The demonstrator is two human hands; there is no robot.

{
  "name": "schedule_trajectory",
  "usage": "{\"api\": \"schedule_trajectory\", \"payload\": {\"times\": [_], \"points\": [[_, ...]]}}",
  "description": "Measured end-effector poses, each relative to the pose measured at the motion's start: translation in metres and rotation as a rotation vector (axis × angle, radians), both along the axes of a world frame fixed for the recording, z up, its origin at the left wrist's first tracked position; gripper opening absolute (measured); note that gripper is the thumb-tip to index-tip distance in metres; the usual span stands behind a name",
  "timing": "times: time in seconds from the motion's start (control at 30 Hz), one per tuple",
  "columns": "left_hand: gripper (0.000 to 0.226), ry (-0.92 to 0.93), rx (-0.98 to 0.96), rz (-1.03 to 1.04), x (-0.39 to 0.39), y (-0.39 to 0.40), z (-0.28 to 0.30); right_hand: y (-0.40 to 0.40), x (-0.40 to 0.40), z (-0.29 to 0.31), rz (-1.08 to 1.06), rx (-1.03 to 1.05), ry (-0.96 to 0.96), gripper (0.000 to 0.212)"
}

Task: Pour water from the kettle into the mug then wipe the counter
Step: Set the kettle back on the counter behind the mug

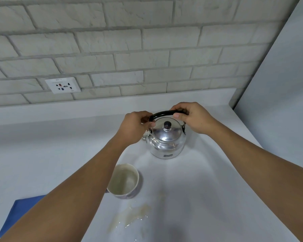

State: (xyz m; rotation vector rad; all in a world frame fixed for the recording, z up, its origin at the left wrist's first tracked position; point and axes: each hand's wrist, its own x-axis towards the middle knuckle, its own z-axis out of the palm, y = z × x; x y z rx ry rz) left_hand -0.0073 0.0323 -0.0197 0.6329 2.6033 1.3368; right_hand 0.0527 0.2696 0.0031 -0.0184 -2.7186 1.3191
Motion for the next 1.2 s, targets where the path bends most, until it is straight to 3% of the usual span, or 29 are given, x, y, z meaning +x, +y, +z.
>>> {"api": "schedule_trajectory", "payload": {"times": [0.37,0.7,0.83,0.97,1.2], "points": [[0.023,-0.065,0.021,0.023,-0.01,0.005,-0.013,0.002,-0.007,-0.01,-0.016,0.032,-0.014,0.014],[0.031,0.003,0.027,0.054,0.004,0.002,-0.013,-0.003,-0.003,-0.002,-0.019,0.092,-0.032,0.016],[0.035,-0.001,0.1,0.098,0.017,-0.016,-0.004,-0.014,0.002,0.01,-0.004,0.178,-0.011,0.029],[0.033,0.025,0.178,0.149,0.047,-0.059,0.009,-0.051,0.015,0.028,0.022,0.253,0.105,0.028],[0.037,0.023,0.175,0.124,0.08,-0.109,0.015,-0.104,0.043,0.027,0.103,0.148,0.094,0.027]]}}
